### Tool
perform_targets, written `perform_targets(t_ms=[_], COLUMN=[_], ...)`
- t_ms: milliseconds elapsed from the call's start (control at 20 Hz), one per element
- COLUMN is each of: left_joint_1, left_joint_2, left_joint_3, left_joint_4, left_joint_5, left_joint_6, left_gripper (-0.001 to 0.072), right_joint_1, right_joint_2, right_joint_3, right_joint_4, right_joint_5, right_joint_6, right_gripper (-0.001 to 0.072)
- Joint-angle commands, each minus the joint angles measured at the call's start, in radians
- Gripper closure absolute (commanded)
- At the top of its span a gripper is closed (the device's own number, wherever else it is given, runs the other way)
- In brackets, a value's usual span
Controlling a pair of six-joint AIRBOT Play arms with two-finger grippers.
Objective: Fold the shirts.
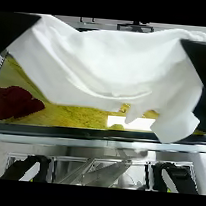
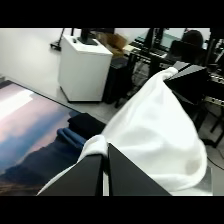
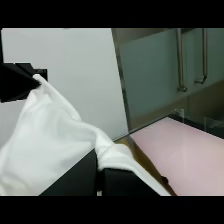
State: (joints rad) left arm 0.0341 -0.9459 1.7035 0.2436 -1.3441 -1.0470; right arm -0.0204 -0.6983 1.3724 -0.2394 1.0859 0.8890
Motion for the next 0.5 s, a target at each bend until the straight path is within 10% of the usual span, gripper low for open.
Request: perform_targets(t_ms=[0,350,400,450], left_joint_1=[0.002,0.002,0.002,0.002], left_joint_2=[0.072,-0.306,-0.405,-0.515], left_joint_3=[-0.15,-0.563,-0.543,-0.497], left_joint_4=[0.142,0.152,0.146,0.145], left_joint_5=[0.066,0.339,0.381,0.384], left_joint_6=[-0.057,0.181,0.229,0.234], left_gripper=[0.0682,0.0683,0.0685,0.0667], right_joint_1=[-0.004,0.099,0.112,0.112], right_joint_2=[-0.045,-0.619,-0.727,-0.819], right_joint_3=[0.013,-0.13,-0.134,-0.133], right_joint_4=[-0.125,-0.143,-0.142,-0.116], right_joint_5=[0.024,-0.04,-0.103,-0.143], right_joint_6=[0.053,0.0,-0.015,-0.015], right_gripper=[0.069,0.0689,0.0628,0.0356])
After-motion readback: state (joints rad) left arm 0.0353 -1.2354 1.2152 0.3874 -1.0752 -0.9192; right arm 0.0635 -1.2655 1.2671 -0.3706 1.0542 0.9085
